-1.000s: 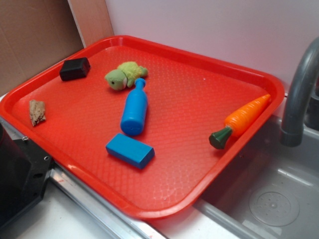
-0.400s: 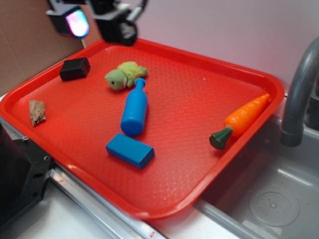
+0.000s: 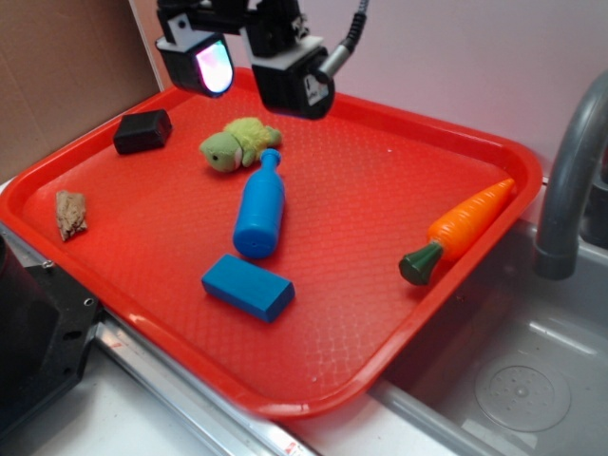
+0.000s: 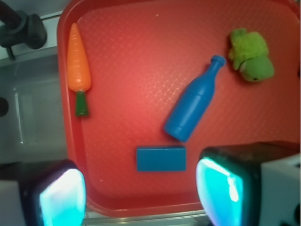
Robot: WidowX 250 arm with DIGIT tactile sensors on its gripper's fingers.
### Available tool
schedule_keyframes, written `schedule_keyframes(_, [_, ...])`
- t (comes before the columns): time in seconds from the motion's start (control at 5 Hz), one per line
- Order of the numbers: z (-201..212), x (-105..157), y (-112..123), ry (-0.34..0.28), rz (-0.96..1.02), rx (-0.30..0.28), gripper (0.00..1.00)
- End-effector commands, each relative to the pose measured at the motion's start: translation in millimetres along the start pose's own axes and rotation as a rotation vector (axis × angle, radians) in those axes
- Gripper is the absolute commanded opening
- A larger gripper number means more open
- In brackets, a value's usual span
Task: Grab the carrot.
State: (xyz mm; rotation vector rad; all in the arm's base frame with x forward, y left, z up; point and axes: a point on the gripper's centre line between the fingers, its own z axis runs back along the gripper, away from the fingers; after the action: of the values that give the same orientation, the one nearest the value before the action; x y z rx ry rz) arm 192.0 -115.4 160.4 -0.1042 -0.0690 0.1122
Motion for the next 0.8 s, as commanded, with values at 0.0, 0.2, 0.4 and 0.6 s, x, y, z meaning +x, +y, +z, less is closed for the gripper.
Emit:
schedule_keyframes(0.0, [-37,30,-24,-0.055,-0.017,0.006,1.00])
schedule_keyframes(0.2, [-57,42,-35,-0.004,-0.047,0.014,1.00])
schedule_keyframes(0.4, [-74,55,-32,0.025,-0.048,0.007,1.00])
schedule_keyframes(0.6, [-83,75,-47,0.010,-0.099,-0.006,1.00])
